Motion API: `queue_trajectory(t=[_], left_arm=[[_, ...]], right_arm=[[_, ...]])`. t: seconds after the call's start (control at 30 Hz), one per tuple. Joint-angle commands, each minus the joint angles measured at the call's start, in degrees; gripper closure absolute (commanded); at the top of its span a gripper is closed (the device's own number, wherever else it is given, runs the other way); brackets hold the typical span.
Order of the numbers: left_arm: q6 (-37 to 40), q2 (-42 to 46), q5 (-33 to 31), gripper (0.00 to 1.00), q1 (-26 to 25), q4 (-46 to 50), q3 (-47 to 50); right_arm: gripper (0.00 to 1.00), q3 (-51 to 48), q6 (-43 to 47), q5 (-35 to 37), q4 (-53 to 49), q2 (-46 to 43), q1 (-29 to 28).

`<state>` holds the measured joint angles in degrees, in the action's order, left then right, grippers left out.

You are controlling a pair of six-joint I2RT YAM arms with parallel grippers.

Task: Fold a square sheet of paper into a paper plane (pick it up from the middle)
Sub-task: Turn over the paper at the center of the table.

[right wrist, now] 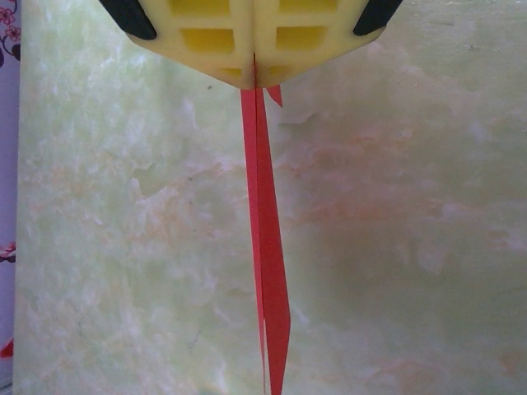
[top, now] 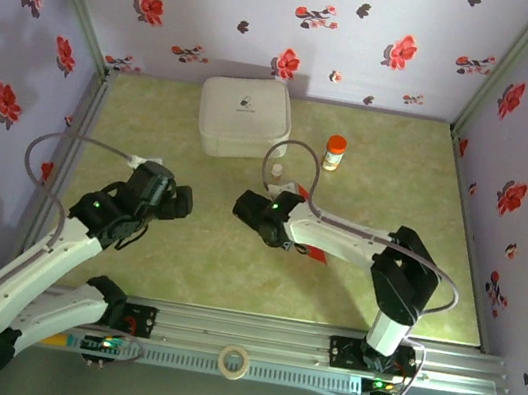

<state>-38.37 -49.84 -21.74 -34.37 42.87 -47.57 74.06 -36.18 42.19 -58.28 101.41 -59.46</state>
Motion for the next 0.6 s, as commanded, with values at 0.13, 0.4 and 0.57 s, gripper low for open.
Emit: queue_trajectory(t=[0.13,0.4,0.57], left_arm=[[-5.98,5.74,-1.85,0.0,0.44,3.22,0.45],[-4.89,4.13,3.26,0.03,0.45,2.58,-0.4],[-4.09,1.46,10.55,0.1,0.42,-0.14,-1.27]], right_arm=[[0.92,2.51,-1.4,-7.69,6.98,5.72,-2.28],[0.7,2.82,-2.02,-25.87,18.58,6.17,-2.18],[0.45,-3.58,-2.56,-37.56,28.18,-2.82,0.86]])
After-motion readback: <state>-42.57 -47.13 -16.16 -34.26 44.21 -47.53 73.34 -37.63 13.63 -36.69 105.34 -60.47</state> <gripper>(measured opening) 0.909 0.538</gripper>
